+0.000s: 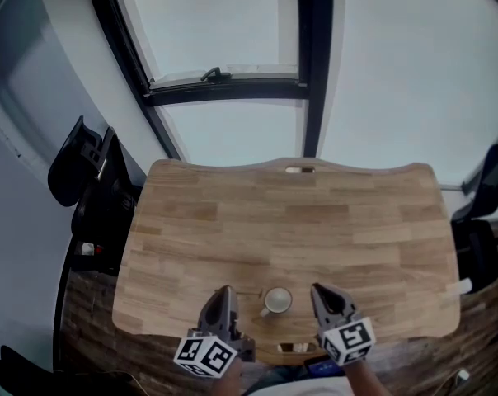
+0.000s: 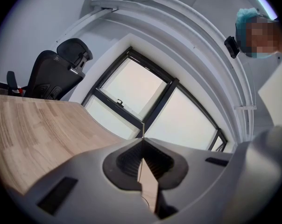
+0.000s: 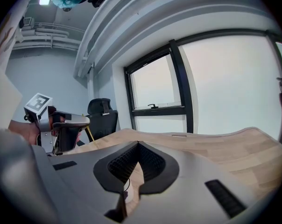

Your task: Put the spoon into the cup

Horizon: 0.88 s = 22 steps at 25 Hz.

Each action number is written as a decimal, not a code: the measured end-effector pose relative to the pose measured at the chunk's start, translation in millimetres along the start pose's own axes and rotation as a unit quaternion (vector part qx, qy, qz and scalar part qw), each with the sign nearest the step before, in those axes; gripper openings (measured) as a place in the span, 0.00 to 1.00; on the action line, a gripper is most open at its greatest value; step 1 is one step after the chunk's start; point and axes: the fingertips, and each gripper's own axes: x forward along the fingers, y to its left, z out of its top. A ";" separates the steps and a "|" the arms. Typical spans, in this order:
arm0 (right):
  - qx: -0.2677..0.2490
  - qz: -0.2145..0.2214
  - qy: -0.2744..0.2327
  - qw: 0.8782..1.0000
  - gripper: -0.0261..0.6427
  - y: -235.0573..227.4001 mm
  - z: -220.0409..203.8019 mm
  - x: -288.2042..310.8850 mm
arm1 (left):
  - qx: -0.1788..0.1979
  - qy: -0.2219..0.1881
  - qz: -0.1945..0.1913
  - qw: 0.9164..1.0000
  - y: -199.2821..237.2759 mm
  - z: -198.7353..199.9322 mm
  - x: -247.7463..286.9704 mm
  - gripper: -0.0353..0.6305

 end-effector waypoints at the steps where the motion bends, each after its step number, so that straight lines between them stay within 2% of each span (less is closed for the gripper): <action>1: 0.001 0.001 0.004 1.000 0.03 -1.1 -2.9 -0.5 | -0.002 0.000 0.002 1.000 0.6 -1.9 -1.2 0.06; 5: 0.009 0.016 0.020 1.000 0.03 -1.8 -16.7 -1.2 | -0.009 0.001 0.012 1.000 3.2 -9.4 -2.2 0.06; 10: 0.010 0.042 0.014 0.999 0.03 6.8 -17.0 0.3 | -0.017 0.007 0.020 1.000 7.2 -19.0 -1.9 0.06; 22: 0.016 0.055 0.028 0.998 0.03 11.9 -30.9 3.0 | -0.025 0.020 0.025 0.999 19.2 -31.4 1.8 0.06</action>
